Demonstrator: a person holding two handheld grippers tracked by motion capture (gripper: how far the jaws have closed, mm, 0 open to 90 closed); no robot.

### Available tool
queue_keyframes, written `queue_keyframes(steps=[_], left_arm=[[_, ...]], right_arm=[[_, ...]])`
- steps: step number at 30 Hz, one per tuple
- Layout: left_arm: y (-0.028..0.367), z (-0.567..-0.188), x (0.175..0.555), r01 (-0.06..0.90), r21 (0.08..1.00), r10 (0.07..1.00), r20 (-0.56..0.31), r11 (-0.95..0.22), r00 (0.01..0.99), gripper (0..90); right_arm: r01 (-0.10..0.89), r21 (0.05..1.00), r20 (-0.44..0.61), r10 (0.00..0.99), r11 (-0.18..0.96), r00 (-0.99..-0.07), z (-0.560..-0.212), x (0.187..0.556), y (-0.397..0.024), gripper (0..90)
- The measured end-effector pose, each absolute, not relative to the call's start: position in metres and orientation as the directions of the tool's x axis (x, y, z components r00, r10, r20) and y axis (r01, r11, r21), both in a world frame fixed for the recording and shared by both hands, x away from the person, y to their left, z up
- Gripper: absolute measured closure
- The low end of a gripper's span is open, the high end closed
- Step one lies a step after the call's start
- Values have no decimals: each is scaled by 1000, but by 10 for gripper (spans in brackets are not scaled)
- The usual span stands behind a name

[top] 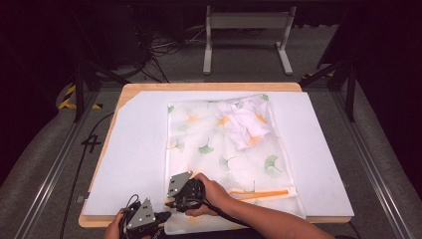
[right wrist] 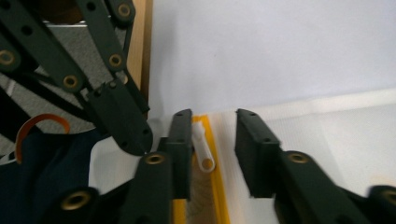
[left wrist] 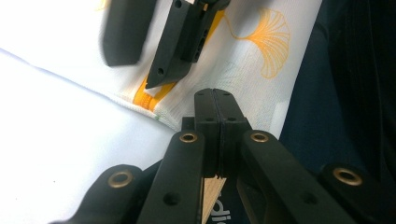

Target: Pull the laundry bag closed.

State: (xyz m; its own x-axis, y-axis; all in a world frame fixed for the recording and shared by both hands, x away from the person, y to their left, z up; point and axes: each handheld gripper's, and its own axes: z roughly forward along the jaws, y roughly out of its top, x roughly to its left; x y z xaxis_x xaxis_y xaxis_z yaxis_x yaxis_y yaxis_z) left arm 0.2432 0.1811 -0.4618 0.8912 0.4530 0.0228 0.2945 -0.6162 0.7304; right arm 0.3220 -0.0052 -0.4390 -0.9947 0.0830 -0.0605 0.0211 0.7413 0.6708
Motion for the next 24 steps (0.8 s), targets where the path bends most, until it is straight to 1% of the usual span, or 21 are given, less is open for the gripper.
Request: queue_keyframes(steps=[2,4,7,8,9,10,11,15,16,17,21,22,23,24], left_arm=[[182,-461,243,291,737,456,25,-610,890,883],[186,-458,244,298,748,484,35,-593,874,859],[191,-458,246,312,764,503,20,-565,864,864],[190,-459,247,315,757,506,24,-573,862,865],[190,-459,247,315,757,506,24,-573,862,865],[188,-460,248,318,751,502,21,-579,865,865],[188,-460,248,318,751,502,21,-579,865,865],[188,-460,249,316,749,498,21,-582,867,868],[188,-460,249,311,746,496,29,-588,868,869],[188,-460,249,312,745,496,30,-590,868,869],[187,-460,249,313,742,494,29,-593,869,872],[187,-460,249,308,741,492,34,-596,870,873],[187,-460,249,308,741,492,35,-596,870,875],[187,-460,249,308,742,492,33,-596,870,875]], right_arm=[[9,651,-53,57,759,-997,-442,323,-4,747],[4,651,-47,46,759,-998,-442,325,-5,765],[0,641,-34,29,767,-999,-441,327,-4,767],[-33,621,-58,4,783,-998,-439,327,-2,770],[-33,621,-58,4,783,-998,-439,327,-2,770],[-64,586,-81,-20,808,-997,-436,325,2,772],[-64,586,-81,-20,808,-997,-436,325,2,772],[-104,501,-114,-54,859,-992,-429,323,9,779],[-115,467,-117,-67,877,-991,-427,322,13,830],[-115,467,-117,-67,877,-991,-427,322,13,830],[-150,388,-135,-105,910,-985,-423,319,24,825],[-149,376,-127,-108,915,-986,-423,320,26,811],[-160,358,-133,-119,920,-984,-422,320,28,771],[-168,348,-138,-127,922,-982,-421,320,30,789]])
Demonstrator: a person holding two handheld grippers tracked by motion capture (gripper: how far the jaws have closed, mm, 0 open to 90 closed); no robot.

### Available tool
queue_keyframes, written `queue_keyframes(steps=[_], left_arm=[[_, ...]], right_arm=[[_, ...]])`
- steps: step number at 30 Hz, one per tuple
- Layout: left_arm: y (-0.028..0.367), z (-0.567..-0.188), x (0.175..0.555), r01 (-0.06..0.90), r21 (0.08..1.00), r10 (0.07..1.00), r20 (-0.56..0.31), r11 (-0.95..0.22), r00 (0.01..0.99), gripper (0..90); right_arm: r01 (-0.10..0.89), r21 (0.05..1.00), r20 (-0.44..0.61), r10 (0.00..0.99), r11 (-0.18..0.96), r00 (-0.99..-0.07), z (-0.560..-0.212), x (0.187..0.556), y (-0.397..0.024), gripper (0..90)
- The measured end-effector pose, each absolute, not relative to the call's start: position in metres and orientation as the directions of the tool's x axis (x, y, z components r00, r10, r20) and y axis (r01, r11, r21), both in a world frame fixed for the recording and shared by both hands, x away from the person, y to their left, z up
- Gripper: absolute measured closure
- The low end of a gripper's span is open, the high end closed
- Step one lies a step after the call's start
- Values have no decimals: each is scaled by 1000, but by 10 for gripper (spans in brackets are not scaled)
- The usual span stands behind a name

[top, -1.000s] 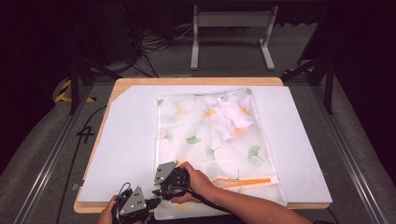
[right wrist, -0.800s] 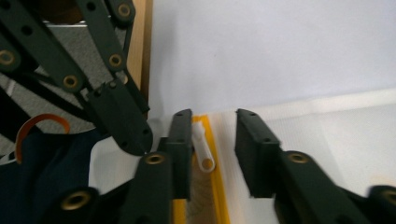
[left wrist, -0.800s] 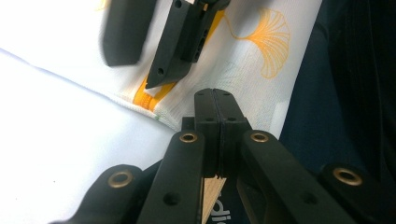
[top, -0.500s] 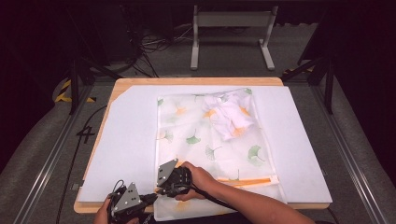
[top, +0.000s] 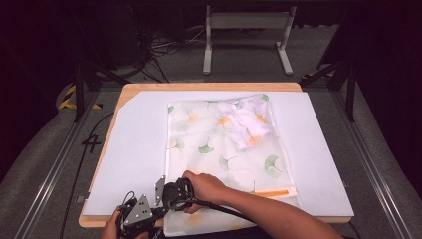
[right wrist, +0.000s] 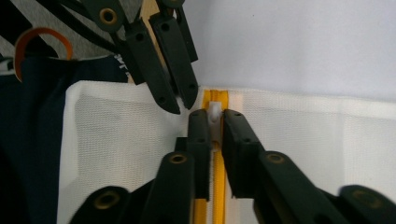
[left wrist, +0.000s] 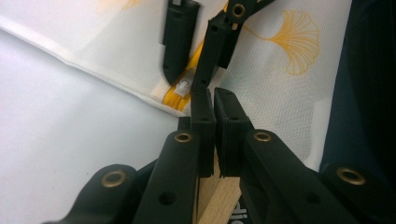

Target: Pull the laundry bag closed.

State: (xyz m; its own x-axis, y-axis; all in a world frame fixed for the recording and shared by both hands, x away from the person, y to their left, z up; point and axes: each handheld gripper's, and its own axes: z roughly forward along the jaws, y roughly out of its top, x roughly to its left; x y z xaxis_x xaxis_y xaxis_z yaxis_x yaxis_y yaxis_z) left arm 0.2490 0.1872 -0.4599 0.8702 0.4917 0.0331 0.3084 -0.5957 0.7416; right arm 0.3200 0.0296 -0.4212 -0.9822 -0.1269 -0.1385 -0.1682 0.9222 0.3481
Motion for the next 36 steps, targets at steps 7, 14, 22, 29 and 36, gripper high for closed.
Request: queue_keyframes(steps=[7,14,22,29,36], left_arm=[[188,-460,249,305,743,488,35,-596,872,876],[188,-460,250,309,745,490,28,-592,871,879],[193,-455,260,337,774,557,24,-536,830,882],[195,-452,282,367,798,589,-19,-478,808,880],[186,-457,305,401,793,574,-79,-460,815,863]], right_arm=[[-137,359,-93,-110,923,-990,-422,324,30,828],[-141,357,-113,-108,923,-988,-421,321,29,830],[-145,371,-125,-105,917,-987,-422,320,27,830],[-137,400,-127,-94,906,-987,-424,320,22,830],[-128,412,-131,-80,902,-988,-425,318,20,830]])
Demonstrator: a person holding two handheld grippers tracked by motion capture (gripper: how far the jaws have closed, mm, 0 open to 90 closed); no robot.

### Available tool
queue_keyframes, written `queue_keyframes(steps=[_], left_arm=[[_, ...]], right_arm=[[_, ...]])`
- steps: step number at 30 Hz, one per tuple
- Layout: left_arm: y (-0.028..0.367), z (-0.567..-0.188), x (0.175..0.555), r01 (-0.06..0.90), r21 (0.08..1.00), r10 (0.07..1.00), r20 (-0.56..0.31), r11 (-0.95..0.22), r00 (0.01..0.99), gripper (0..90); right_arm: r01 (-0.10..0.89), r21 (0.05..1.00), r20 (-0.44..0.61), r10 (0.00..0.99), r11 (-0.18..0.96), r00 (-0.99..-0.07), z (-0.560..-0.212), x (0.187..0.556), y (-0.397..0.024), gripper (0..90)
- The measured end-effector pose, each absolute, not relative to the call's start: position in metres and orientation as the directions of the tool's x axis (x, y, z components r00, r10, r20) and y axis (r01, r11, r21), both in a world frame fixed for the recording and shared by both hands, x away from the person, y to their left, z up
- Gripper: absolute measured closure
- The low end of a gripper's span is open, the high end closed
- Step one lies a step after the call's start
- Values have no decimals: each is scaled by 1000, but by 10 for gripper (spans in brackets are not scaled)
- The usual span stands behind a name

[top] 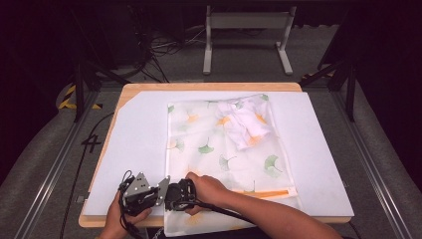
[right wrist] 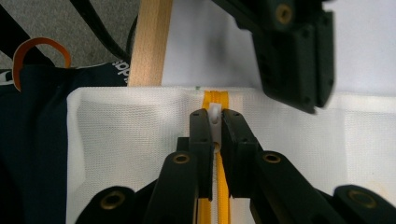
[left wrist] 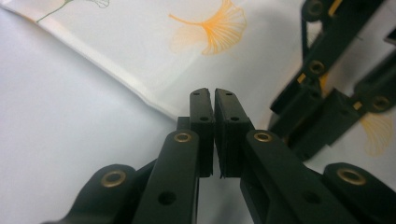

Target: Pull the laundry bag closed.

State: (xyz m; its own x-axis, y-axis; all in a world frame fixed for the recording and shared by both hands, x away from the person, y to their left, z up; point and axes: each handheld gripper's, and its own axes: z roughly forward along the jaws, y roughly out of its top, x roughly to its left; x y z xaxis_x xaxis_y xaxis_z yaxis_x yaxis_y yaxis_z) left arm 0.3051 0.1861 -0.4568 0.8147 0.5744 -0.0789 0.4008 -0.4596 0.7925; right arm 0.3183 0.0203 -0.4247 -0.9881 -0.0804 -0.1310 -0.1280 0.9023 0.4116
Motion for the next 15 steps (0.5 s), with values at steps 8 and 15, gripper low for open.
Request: queue_keyframes(steps=[8,15], left_arm=[[180,-461,305,395,752,573,-28,-527,819,900],[181,-461,305,393,752,574,-24,-529,819,900]], right_arm=[[-102,425,-121,-55,899,-991,-426,317,17,831],[-108,415,-132,-58,903,-990,-425,315,16,842]])
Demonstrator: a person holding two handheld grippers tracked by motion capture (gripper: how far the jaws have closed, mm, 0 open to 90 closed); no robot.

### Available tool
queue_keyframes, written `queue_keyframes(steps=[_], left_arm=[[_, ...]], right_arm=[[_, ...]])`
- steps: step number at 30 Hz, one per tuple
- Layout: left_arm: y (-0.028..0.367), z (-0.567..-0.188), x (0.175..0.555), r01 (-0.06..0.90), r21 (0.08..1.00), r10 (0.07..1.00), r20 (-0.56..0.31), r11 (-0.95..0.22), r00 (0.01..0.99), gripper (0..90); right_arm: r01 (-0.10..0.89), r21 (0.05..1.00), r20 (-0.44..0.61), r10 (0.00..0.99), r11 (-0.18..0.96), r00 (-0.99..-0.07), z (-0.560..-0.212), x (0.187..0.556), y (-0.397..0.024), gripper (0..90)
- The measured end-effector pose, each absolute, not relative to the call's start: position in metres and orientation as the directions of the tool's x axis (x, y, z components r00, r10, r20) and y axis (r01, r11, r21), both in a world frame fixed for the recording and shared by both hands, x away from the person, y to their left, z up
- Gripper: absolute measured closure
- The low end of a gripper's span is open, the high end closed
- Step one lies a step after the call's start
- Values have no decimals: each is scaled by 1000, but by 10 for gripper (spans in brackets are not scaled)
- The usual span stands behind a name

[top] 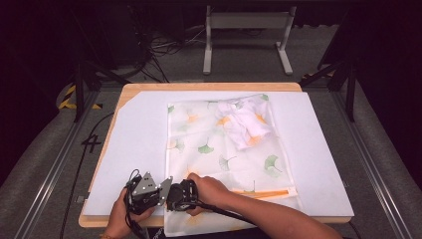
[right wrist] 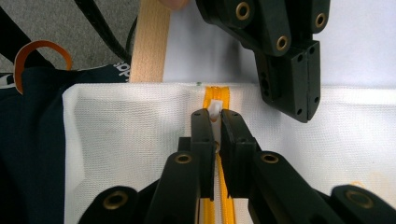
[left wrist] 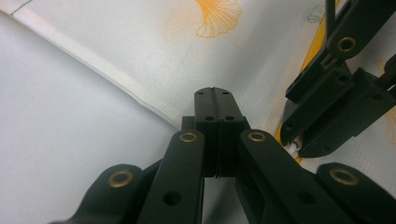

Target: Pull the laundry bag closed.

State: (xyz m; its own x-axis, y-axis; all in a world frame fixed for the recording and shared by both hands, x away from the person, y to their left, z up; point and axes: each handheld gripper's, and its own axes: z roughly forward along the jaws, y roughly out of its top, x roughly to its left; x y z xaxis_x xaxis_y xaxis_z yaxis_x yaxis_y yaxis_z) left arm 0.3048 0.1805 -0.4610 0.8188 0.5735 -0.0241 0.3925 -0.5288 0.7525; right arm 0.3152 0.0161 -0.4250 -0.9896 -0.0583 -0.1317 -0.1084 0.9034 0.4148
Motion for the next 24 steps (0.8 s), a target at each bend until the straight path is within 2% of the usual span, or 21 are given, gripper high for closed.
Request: queue_keyframes(steps=[3,7,21,24], left_arm=[[180,-460,305,376,746,563,-1,-550,826,900],[180,-461,305,379,751,569,-6,-541,823,900],[183,-461,304,372,755,557,-10,-540,830,900],[186,-459,299,391,758,551,-50,-522,833,900]], right_arm=[[-116,415,-133,-66,902,-989,-425,316,17,843],[-91,406,-111,-50,909,-993,-424,318,17,845],[-107,364,-138,-60,925,-989,-422,317,17,845],[-114,363,-145,-65,925,-987,-422,316,18,845]])
